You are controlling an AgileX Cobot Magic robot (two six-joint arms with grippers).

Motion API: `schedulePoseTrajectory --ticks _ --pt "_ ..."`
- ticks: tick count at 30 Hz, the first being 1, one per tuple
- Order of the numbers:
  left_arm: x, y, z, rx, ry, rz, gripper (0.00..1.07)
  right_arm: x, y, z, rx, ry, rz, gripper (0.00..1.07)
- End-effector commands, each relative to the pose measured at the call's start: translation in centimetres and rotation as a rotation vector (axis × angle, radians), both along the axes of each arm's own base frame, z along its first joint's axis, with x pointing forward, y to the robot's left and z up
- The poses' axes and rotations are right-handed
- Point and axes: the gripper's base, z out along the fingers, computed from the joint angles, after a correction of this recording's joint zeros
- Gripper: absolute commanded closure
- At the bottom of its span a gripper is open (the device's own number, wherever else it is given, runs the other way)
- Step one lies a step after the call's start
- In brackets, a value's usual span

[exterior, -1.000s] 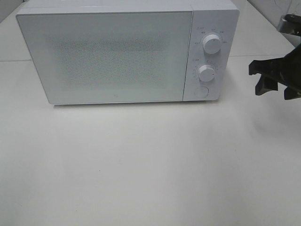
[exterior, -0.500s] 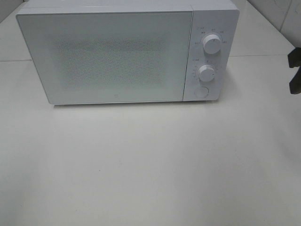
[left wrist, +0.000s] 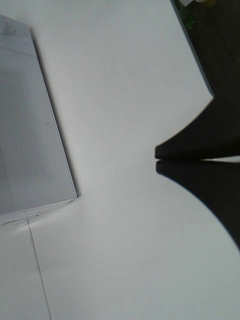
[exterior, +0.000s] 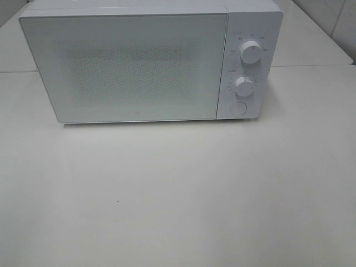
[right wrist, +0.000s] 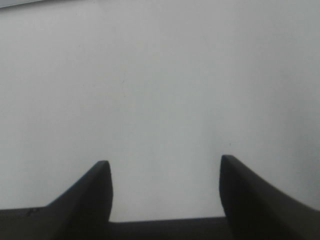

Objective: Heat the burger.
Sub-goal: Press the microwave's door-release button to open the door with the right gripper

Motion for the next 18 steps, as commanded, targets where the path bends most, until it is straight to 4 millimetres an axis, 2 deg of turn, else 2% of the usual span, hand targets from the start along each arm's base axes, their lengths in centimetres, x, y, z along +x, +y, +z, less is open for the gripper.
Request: schedulePoseTrajectory --ticks 1,2,7,10,12,18 --pt "-0.2 0.0 0.1 -0.013 -0.031 0.004 1.06 -2.8 -0.4 -0.2 -0.031 -0.013 0.03 0.47" --pt "-0.2 0.0 0.1 -0.013 -0.031 0.004 1.06 -2.8 -0.4 -0.2 -0.031 -0.013 0.03 0.47" --pt "-0.2 0.0 0.1 -0.013 -0.031 0.004 1.06 -5.4 -0.5 -0.7 -0.037 -0.129 0.06 0.47" --pt "-0.2 0.0 0.1 -0.013 -0.031 0.004 1.06 -5.7 -0.6 -0.8 -0.035 -0.158 0.06 0.47" --pt "-0.2 0.0 0.1 -0.013 -0.031 0.004 1.06 -7.0 -0.7 -0.4 -0.04 -0.264 0.071 0.47" --pt "-0.2 0.0 0.1 -0.013 -0.031 0.004 1.06 -8.6 -0.8 -0.2 -0.036 -0.366 0.07 0.47"
